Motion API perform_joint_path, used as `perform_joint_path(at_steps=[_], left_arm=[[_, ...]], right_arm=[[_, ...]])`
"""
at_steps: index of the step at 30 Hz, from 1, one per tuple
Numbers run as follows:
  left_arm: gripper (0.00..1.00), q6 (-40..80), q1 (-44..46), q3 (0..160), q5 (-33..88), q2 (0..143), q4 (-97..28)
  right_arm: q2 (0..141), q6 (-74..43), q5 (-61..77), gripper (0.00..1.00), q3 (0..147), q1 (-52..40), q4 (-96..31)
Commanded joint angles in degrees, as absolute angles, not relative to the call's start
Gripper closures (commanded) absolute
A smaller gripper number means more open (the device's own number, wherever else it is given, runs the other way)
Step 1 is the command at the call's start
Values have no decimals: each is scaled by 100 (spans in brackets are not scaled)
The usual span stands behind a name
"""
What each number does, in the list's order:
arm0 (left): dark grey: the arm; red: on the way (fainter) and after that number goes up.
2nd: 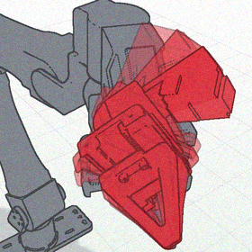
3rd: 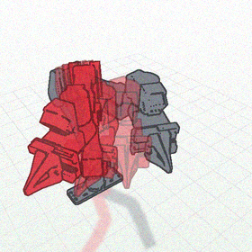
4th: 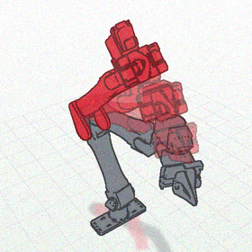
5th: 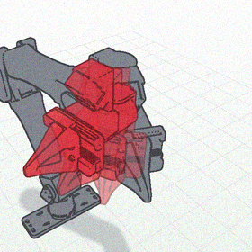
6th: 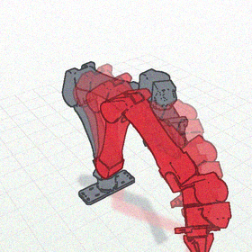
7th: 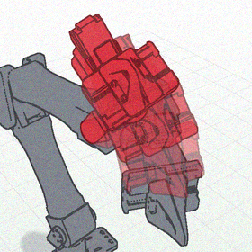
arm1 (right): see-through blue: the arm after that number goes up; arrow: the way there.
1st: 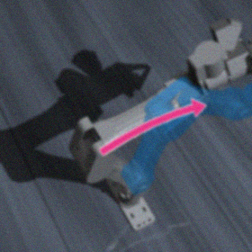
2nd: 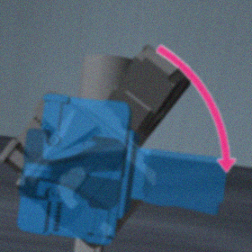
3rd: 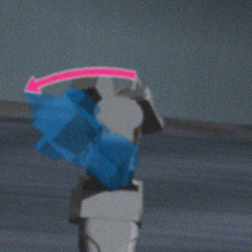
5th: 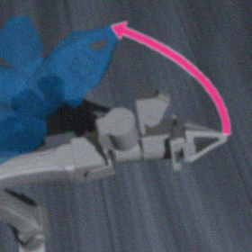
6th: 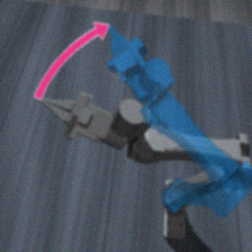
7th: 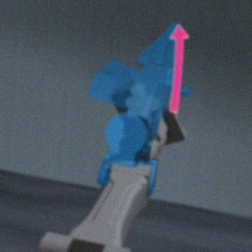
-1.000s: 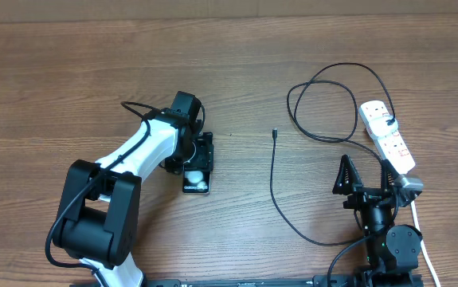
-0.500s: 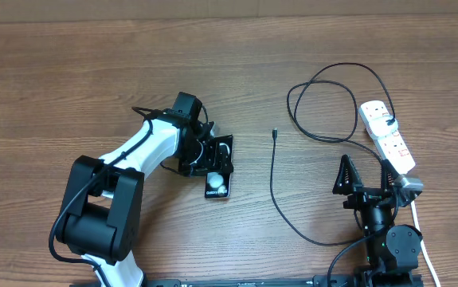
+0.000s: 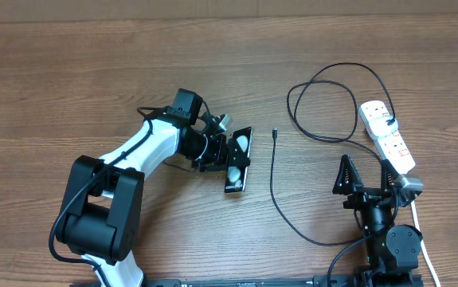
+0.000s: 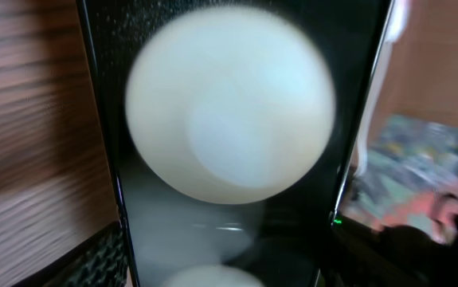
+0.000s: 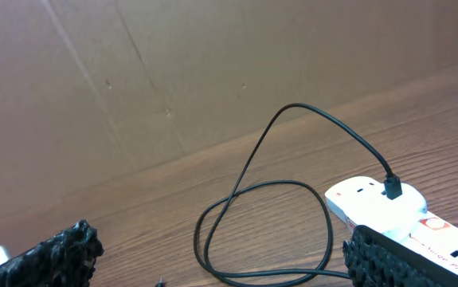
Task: Plug charger to phone and switch on socket
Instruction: 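Grasp the phone with the left gripper and lift it upright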
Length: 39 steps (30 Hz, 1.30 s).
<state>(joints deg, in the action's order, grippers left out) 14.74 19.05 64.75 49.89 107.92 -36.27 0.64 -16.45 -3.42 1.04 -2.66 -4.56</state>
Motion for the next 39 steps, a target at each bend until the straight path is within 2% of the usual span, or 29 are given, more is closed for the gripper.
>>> perform_joint_path(at_steps=[1,10,20,25,30,39], left_arm=[[50,1424,1909,6466,6252,10849,-3391],[51,2724,1903,6466,7609,10849,-1828],[52,4753,1824,6466,7660,10849,-266],[54,5146,1800,6466,7846,10849,-73],[67,5684,1717,6466,8090,10849,-75],[67,6694,1387,6466,8086,10849,-75]], right_arm=[[38,-1608,-395,0,45,-246,-438],[38,-1608,-395,0,45,-246,-438],[38,-1608,-395,0,45,-246,-438],[38,-1608,-395,0,45,-246,-438],[38,-1608,-395,0,45,-246,-438],[38,-1608,-395,0,45,-246,-438]])
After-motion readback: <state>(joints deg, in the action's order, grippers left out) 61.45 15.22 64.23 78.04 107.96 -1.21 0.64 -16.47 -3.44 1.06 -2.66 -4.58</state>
